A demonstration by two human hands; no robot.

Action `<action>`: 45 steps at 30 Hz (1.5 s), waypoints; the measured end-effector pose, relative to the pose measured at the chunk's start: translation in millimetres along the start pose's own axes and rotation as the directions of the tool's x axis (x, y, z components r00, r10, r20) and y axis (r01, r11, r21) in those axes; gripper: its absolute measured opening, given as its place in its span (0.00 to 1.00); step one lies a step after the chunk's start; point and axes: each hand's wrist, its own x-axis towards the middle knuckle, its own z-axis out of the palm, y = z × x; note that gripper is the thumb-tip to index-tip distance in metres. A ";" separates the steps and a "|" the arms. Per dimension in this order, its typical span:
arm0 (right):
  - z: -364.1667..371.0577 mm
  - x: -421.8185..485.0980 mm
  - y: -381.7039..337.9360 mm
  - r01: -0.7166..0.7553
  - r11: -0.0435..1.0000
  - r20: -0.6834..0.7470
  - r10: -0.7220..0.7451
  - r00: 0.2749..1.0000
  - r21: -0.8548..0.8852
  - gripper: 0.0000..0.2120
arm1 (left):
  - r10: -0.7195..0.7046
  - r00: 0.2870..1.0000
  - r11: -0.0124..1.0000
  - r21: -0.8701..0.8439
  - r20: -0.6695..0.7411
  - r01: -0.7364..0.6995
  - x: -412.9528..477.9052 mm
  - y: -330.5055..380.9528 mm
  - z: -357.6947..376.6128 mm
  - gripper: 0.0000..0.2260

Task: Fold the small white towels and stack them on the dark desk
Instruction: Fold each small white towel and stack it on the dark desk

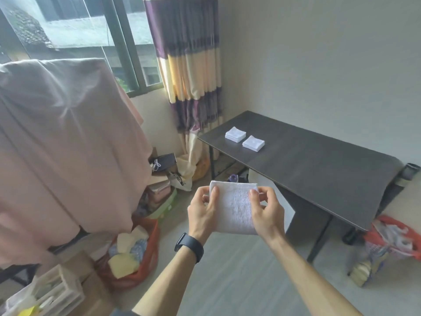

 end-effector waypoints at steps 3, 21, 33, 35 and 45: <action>41.5 61.9 9.6 0.003 1.000 0.025 -0.003 1.000 -0.011 0.06 | -0.032 0.999 0.999 -0.002 -0.013 0.032 70.9 -12.4 12.0 0.11; 199.9 369.5 101.6 -0.221 0.974 -0.188 0.210 0.959 -0.043 0.05 | -0.094 0.944 0.989 0.134 0.315 0.054 443.9 -49.5 143.9 0.09; 215.9 577.0 192.3 -0.421 0.906 -0.250 0.398 0.883 -0.048 0.05 | -0.219 0.881 0.955 0.275 0.420 0.106 629.4 -60.4 317.2 0.13; 216.7 603.8 203.2 -0.461 0.887 -0.260 0.437 0.861 -0.037 0.05 | -0.250 0.864 0.949 0.287 0.437 0.129 652.6 -62.6 341.4 0.13; 230.8 711.1 271.9 -0.628 0.775 -0.348 0.570 0.744 -0.073 0.08 | -0.354 0.734 0.900 0.423 0.580 0.100 753.6 -101.3 446.4 0.15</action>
